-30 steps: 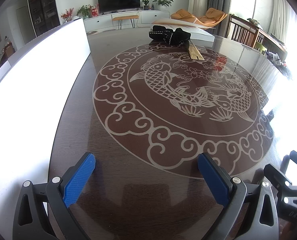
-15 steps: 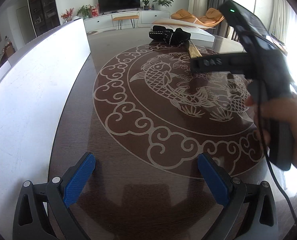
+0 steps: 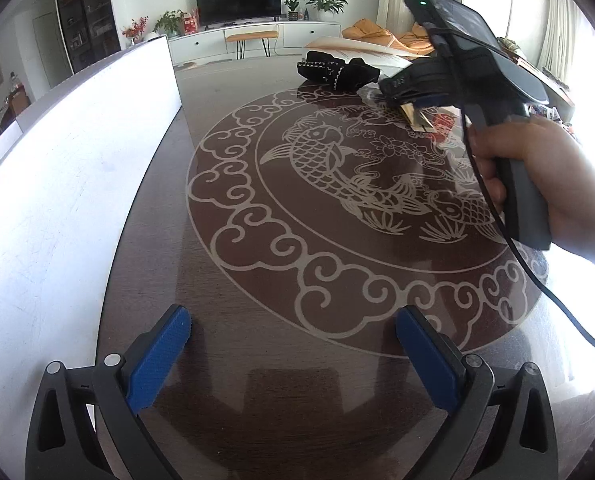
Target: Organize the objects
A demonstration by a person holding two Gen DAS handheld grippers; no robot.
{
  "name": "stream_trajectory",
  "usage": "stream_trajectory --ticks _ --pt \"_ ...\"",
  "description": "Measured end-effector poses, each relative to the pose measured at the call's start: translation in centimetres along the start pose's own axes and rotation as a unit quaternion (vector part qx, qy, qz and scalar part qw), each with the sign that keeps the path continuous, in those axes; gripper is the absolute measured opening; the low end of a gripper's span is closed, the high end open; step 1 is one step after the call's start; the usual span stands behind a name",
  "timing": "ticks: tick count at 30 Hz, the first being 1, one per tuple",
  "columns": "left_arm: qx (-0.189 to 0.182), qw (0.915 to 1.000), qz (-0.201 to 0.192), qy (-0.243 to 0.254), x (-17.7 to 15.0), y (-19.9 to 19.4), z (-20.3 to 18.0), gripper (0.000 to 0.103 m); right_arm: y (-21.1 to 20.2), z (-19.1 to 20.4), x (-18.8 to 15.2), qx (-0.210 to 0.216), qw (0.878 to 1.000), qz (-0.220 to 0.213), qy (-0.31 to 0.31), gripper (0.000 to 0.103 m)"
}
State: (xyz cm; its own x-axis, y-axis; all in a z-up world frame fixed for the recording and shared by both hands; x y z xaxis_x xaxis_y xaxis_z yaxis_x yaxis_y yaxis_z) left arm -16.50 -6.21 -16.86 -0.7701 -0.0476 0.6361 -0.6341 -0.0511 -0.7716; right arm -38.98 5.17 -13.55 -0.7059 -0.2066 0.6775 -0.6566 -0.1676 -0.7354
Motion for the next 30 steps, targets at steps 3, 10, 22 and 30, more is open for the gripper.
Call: stream_trajectory --ticks 3,10,22,30 --pt "0.0 1.0 0.0 0.0 0.0 0.0 0.0 0.103 -2.3 -2.7 -2.6 -0.02 1.0 -0.002 0.023 0.028" --pt "0.001 1.0 0.0 0.0 -0.1 0.0 0.0 0.103 -10.9 -8.8 -11.7 -0.073 0.996 -0.006 0.057 0.028" --pt "0.0 1.0 0.0 0.0 0.0 0.0 0.0 0.103 -15.6 -11.8 -16.4 -0.1 0.99 0.003 0.101 0.073" --pt "0.024 0.9968 0.062 -0.044 1.1 1.4 0.1 0.103 -15.3 -11.6 -16.5 -0.089 0.99 0.006 0.105 0.081"
Point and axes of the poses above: each gripper's, at about its wrist camera, not at the fingertips, and y roughly the way its jaws point, z to its left, x to its top, the point moved 10 cm from there along y, roughly the way its jaws point, and after that the axes turned 5 degrees about -z, right-handed, at the moved point
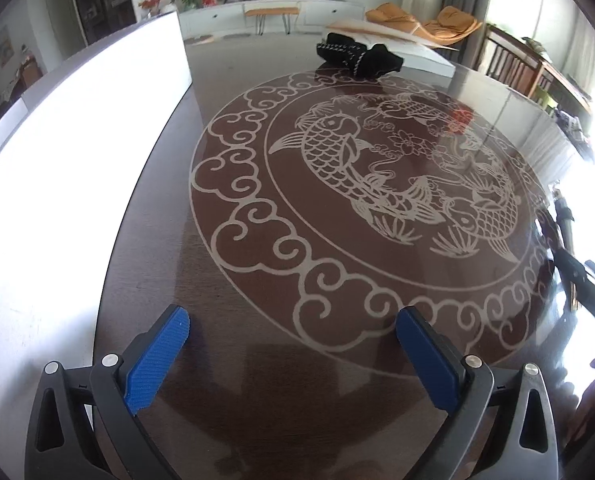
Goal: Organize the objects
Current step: 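Grasp the black knit glove with the left tool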
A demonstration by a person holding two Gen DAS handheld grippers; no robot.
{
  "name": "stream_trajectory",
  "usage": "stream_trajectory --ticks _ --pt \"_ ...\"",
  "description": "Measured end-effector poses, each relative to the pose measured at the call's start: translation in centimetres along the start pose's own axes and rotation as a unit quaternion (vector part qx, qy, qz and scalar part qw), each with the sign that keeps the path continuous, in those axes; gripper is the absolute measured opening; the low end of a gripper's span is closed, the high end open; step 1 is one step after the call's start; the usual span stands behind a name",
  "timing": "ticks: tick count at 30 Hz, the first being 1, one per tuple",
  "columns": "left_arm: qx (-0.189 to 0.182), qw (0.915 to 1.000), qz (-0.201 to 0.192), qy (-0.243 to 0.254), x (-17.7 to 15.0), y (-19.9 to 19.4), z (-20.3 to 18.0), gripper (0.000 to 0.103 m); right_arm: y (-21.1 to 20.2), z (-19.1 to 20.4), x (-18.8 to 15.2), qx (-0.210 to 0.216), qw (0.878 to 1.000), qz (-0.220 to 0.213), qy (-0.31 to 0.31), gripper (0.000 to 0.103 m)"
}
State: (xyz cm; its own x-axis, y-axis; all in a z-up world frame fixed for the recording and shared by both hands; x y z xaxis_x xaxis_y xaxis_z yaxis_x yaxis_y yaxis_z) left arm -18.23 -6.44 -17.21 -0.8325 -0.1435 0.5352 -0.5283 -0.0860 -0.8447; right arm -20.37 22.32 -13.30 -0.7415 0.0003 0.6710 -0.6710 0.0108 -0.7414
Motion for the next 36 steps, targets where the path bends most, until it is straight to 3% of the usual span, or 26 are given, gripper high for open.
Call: stream_trajectory --ticks 3,5,7,16,20,22,24,25,27,31,36 --pt "-0.047 0.9977 0.018 -0.045 2.7 1.2 -1.6 0.103 0.1 0.3 0.0 0.011 1.0 0.001 -0.002 0.085" --pt "-0.101 0.99 0.019 -0.096 5.3 2.0 -2.8 0.103 0.1 0.6 0.1 0.021 1.0 0.001 -0.002 0.089" --pt "-0.125 0.9845 0.014 -0.123 7.8 3.3 -3.6 0.103 0.0 0.7 0.0 0.026 1.0 0.001 -0.002 0.09" --pt "-0.108 0.9854 -0.004 -0.131 20.7 10.0 -7.2 0.103 0.2 1.1 0.0 0.028 1.0 0.004 -0.012 0.092" --pt "-0.091 0.9817 -0.02 -0.166 24.3 12.5 -7.4 0.103 0.3 1.4 0.0 0.032 0.999 0.005 -0.019 0.092" --pt "-0.057 0.985 -0.014 -0.162 24.8 14.4 -6.9 0.103 0.3 1.4 0.0 0.033 0.999 0.005 -0.018 0.092" --pt "-0.023 0.993 -0.036 -0.11 25.7 14.7 -6.8 0.103 0.3 1.4 0.0 0.033 0.999 0.004 -0.018 0.092" --pt "-0.022 0.9959 -0.036 -0.079 25.7 14.9 -7.0 0.096 0.3 1.5 0.0 0.033 0.999 0.004 -0.018 0.092" --pt "-0.01 0.9985 -0.053 -0.01 25.7 14.7 -7.4 0.045 0.4 1.5 0.1 0.032 0.999 0.005 -0.018 0.092" --pt "-0.014 0.9963 -0.07 0.047 23.4 13.5 -7.1 0.043 0.5 1.5 0.1 0.029 0.999 0.006 -0.02 0.092" --pt "-0.061 0.9928 -0.068 0.078 16.0 9.0 -8.7 0.043 0.6 1.4 0.1 0.029 0.999 0.006 -0.02 0.092"
Point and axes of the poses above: each gripper's, at about its wrist camera, not at the fingertips, and y roughly the way its jaws point, z to its left, x to its top, the point moved 10 cm from there along y, roughly the way its jaws point, and after that the axes turned 5 degrees about -z, right-handed, at the moved point
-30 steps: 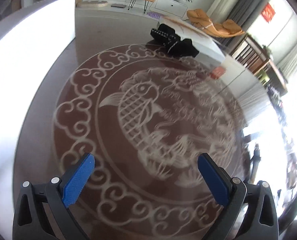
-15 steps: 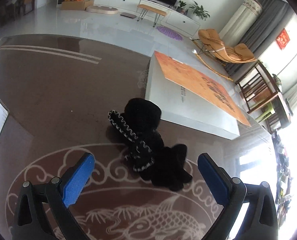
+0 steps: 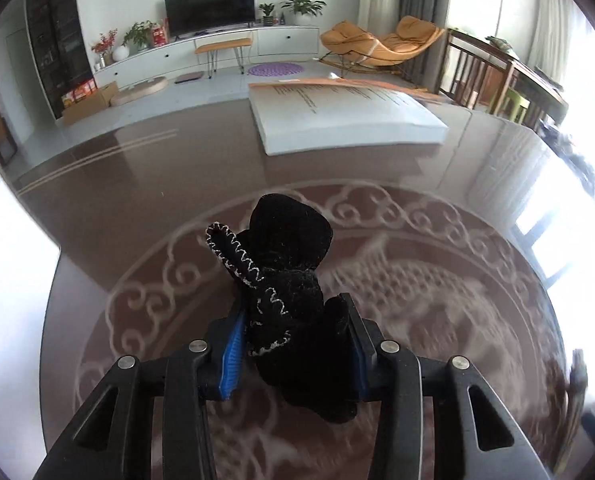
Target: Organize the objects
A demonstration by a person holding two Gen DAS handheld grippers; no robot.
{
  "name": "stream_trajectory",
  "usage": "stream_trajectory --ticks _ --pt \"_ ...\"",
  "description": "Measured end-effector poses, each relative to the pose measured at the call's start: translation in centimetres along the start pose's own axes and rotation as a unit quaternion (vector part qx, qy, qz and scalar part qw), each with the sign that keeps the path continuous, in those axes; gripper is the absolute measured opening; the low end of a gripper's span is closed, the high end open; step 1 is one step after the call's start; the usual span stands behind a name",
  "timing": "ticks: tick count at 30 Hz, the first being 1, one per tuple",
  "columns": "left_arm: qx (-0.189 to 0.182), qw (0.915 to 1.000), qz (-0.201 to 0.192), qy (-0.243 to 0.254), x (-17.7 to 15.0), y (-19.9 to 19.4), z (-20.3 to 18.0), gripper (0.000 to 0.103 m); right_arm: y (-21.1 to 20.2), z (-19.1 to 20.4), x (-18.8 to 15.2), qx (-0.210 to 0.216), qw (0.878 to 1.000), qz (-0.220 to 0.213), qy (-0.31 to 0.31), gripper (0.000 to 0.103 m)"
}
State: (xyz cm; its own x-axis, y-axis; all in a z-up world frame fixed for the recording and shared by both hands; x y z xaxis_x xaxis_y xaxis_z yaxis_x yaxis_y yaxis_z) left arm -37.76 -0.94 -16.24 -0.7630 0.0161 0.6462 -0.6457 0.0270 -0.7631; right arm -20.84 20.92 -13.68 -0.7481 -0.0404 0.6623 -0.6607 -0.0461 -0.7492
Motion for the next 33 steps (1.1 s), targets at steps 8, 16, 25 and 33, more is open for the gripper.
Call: stream_trajectory --ticks 8,16,25,33 --pt "-0.015 0.9993 -0.014 0.031 -11.3 -9.8 -2.1 0.076 0.0 -0.2 -0.1 0.005 1.0 -0.002 0.008 0.093" --pt "-0.003 0.9998 0.007 0.017 -12.6 -9.7 -1.6 0.103 -0.1 -0.4 -0.1 0.006 1.0 -0.002 0.012 0.095" --pt "-0.004 0.9998 0.007 0.017 -13.1 -9.7 -1.4 0.103 0.0 -0.5 -0.1 0.003 1.0 -0.001 0.014 0.097" --pt "-0.004 0.9998 0.007 0.016 -13.1 -9.6 -1.3 0.103 0.0 -0.6 -0.1 0.004 1.0 0.0 0.014 0.098"
Point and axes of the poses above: each gripper's, at about its wrist camera, not at the fingertips, and y roughly the way its jaws point, z to its left, x to its top, the point moved 10 cm from there along y, roughly the way its jaws point, and after that the axes turned 5 degrees about -z, right-handed, at the moved point
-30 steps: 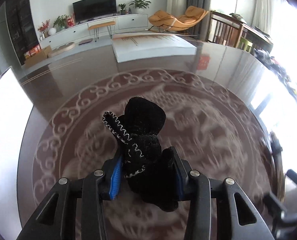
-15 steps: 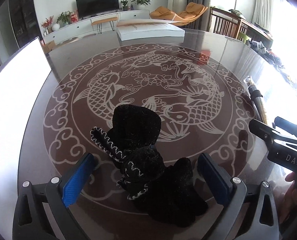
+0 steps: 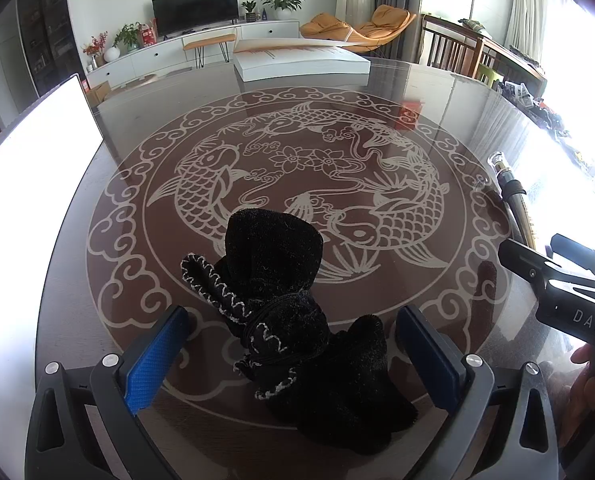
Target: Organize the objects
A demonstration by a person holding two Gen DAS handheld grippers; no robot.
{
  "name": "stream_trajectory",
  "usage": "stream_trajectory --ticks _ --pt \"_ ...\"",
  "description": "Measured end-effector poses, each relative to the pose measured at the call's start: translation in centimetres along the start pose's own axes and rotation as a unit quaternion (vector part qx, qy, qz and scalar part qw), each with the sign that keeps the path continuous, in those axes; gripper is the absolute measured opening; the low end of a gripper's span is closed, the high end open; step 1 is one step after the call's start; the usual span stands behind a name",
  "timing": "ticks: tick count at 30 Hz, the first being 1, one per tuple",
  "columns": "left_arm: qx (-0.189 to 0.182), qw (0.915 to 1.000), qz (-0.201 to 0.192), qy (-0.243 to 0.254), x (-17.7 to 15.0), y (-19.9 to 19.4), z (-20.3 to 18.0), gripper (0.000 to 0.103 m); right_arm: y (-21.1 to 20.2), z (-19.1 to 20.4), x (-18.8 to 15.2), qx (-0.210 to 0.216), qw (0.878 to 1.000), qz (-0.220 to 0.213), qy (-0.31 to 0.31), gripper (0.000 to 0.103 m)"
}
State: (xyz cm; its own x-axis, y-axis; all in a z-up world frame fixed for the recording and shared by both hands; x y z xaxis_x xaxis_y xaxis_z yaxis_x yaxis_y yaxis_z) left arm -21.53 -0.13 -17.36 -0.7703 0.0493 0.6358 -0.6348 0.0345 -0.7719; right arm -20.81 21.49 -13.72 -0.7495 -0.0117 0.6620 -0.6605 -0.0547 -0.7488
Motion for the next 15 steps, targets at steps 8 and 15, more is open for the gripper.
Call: stream_trajectory --ticks 8,15 --pt "0.0 1.0 0.0 0.0 0.01 0.05 0.03 0.103 0.0 -0.01 0.0 0.0 1.0 0.0 0.0 0.099" --pt "0.0 1.0 0.0 0.0 -0.03 0.13 0.08 0.103 0.0 -0.01 0.0 0.0 1.0 0.0 0.0 0.099"
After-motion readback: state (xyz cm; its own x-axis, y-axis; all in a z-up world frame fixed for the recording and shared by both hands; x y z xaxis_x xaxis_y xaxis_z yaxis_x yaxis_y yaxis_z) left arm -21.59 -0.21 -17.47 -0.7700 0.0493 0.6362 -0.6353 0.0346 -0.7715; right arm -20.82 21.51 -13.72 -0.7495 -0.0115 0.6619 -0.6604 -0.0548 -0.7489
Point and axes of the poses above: each gripper's, at about its wrist camera, not at the fingertips, and y roughly the way its jaws point, z to its left, x to its top, the point moved 10 cm from there along y, roughly the way its jaws point, and after that the axes turned 5 degrees about -z, right-handed, at the moved point
